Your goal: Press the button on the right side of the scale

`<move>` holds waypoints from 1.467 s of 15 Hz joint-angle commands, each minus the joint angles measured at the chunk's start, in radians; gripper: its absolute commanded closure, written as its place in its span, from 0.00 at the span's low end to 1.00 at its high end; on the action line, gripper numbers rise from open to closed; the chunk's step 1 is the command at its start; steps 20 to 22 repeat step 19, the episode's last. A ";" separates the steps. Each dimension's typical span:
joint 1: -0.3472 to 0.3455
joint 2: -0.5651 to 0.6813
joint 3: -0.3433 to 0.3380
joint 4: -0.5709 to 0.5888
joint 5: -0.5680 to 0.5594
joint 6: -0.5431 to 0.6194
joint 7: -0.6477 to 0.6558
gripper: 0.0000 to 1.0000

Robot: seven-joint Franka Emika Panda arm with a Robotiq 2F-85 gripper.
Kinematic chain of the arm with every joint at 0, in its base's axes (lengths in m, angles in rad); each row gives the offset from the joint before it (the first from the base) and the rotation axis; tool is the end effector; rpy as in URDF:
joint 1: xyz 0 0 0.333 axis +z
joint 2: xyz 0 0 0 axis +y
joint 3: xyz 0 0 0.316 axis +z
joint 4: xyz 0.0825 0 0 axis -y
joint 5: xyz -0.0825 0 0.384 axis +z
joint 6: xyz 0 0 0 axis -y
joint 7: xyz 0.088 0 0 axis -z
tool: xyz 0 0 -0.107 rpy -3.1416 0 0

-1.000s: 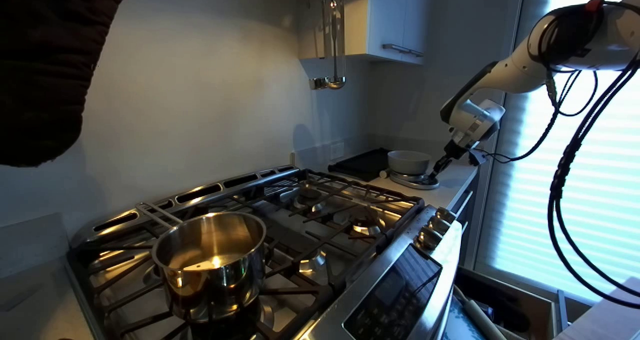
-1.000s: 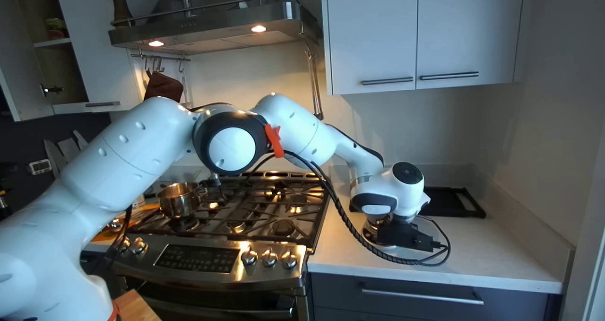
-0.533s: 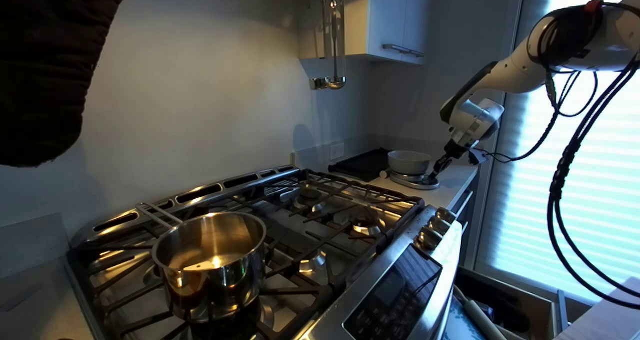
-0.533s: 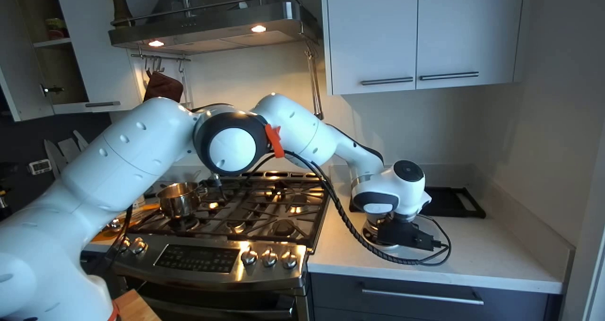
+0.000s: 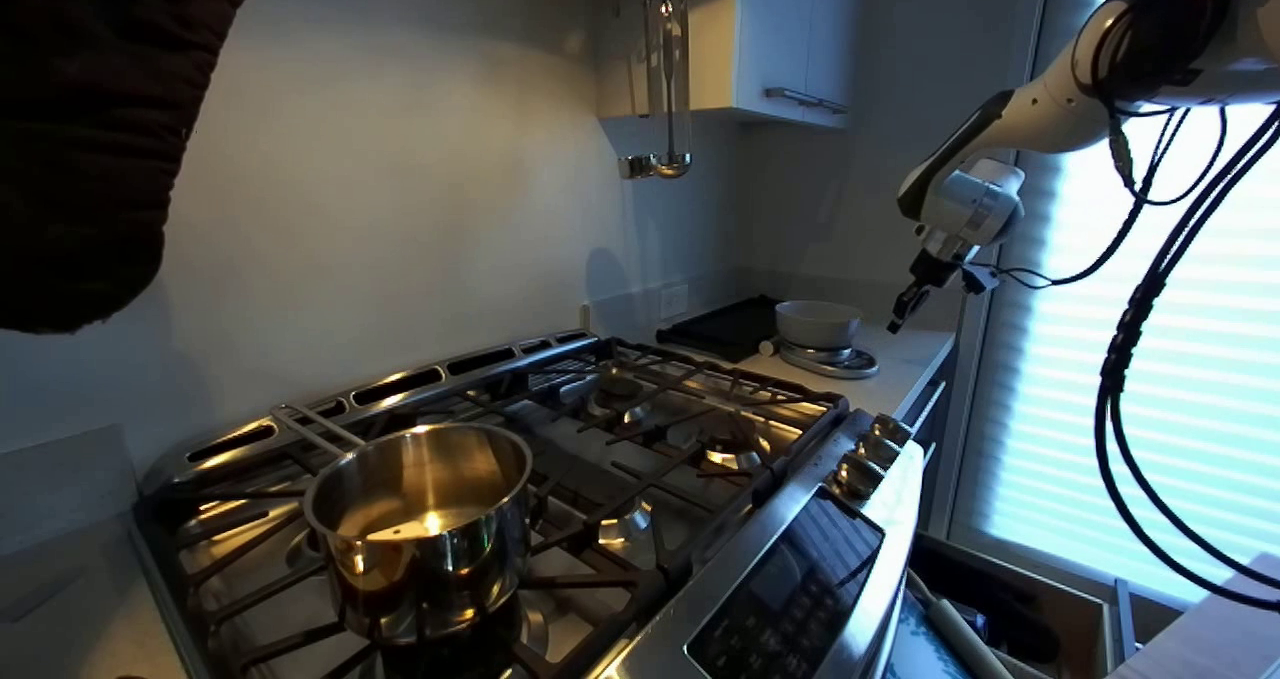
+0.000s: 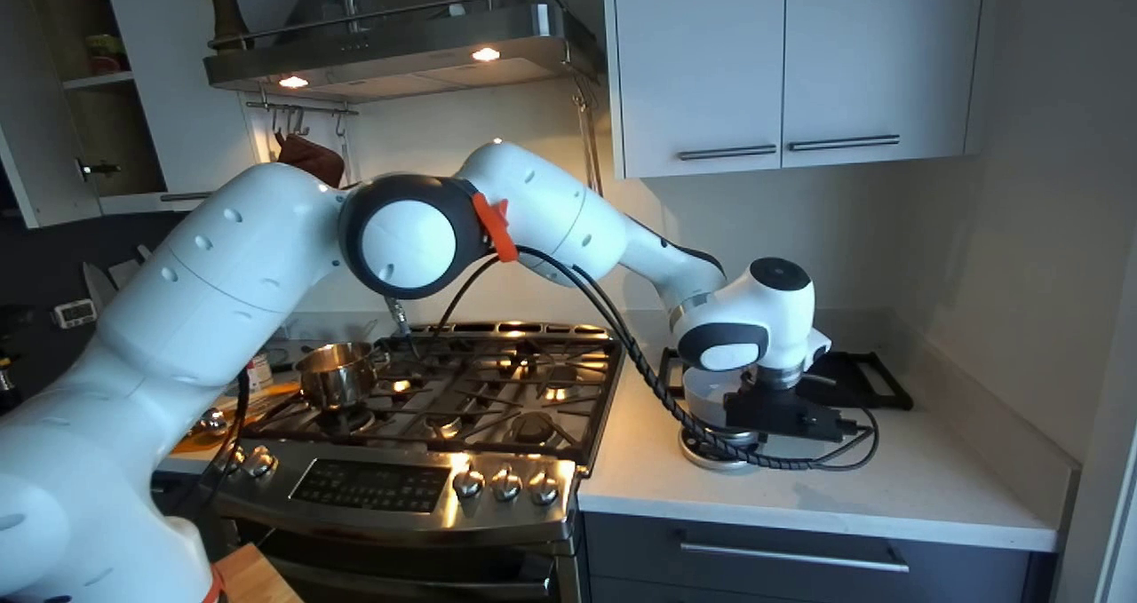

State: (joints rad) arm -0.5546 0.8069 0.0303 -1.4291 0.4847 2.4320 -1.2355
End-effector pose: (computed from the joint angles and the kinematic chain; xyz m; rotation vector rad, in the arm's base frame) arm 0.6438 -0.3762 0.2326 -2.9420 -0.5339 -0.6156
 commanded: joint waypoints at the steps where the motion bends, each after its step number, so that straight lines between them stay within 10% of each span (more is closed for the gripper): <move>1: 0.030 -0.116 -0.075 -0.085 -0.140 -0.141 0.112 0.75; 12: 0.242 -0.512 -0.211 -0.316 -0.499 -0.343 0.635 0.00; 22: 0.297 -0.581 -0.192 -0.375 -0.567 -0.432 0.777 0.00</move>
